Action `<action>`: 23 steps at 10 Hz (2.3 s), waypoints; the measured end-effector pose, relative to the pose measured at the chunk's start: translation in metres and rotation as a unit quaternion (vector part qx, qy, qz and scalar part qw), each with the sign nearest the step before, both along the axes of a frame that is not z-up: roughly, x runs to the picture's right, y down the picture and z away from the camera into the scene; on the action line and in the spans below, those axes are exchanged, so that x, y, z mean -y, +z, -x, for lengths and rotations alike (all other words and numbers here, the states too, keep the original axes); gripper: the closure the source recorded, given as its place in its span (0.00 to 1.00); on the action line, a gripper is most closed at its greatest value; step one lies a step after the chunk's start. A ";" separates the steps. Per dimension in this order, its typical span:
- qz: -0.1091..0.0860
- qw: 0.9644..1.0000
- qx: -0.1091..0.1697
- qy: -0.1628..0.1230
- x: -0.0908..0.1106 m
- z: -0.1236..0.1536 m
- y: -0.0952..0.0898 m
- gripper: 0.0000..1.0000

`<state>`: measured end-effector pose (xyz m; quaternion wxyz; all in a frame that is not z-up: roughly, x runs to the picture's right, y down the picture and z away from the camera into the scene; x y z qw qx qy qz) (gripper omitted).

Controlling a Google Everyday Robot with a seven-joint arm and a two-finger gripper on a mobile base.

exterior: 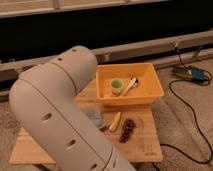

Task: Stack cups into tray

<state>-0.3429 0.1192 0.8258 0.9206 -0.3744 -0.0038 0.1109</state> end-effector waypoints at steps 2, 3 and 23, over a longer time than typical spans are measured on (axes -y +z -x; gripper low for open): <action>-0.002 1.000 -0.004 -0.001 0.001 -0.003 -0.002 0.86; -0.002 1.000 -0.005 0.000 0.002 -0.004 -0.004 0.87; -0.091 0.982 -0.124 0.114 0.189 -0.338 -0.037 0.87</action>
